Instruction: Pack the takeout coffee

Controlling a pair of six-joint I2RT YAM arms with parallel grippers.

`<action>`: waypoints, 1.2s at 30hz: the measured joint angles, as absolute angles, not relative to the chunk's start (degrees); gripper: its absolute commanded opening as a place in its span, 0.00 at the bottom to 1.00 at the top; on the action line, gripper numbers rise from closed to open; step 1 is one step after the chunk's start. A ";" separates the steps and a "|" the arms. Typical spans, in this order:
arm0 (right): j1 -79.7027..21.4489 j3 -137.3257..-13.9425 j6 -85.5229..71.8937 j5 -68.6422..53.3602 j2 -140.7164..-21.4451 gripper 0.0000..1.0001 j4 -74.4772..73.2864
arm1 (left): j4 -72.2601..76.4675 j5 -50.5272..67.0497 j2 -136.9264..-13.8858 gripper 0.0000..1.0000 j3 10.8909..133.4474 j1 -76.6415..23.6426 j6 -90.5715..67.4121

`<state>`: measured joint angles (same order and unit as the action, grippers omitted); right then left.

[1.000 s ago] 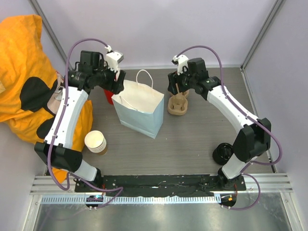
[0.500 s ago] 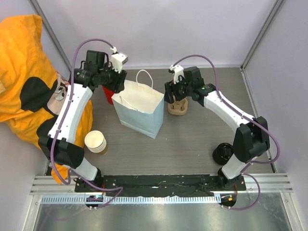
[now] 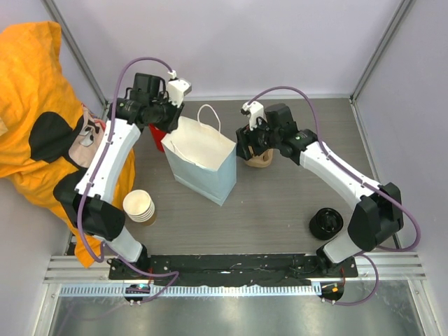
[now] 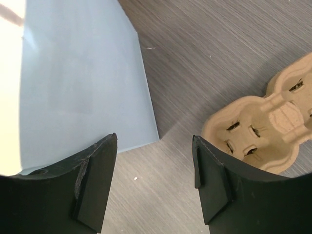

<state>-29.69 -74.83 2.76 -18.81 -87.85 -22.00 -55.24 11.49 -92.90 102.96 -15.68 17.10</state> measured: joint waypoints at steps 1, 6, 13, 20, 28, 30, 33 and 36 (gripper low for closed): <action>-29.89 -74.78 2.90 -18.85 -87.44 0.68 -22.35 | -55.18 11.09 -92.95 0.24 102.98 -15.75 17.19; -30.79 -74.30 3.92 -19.18 -86.41 0.68 -24.40 | -54.87 9.08 -94.08 0.27 104.14 -16.16 17.72; -32.23 -72.97 5.41 -19.97 -85.95 0.67 -28.25 | -52.90 7.46 -97.82 0.28 107.81 -17.23 18.26; -33.93 -72.40 6.24 -22.65 -84.29 0.67 -29.39 | -51.79 6.37 -101.54 0.31 110.72 -18.74 18.28; -34.79 -72.40 8.56 -28.71 -83.50 0.66 -31.77 | -51.31 6.11 -103.00 0.34 112.60 -19.88 18.24; -34.96 -72.40 9.04 -30.39 -83.50 0.65 -31.99 | -51.00 6.24 -103.00 0.35 112.95 -20.10 18.24; -35.29 -72.40 10.28 -31.83 -83.50 0.67 -32.27 | -50.76 6.48 -103.02 0.35 113.25 -20.40 18.24; -35.53 -72.42 11.99 -30.85 -83.48 0.73 -32.56 | -50.78 6.55 -103.02 0.36 113.30 -20.58 18.26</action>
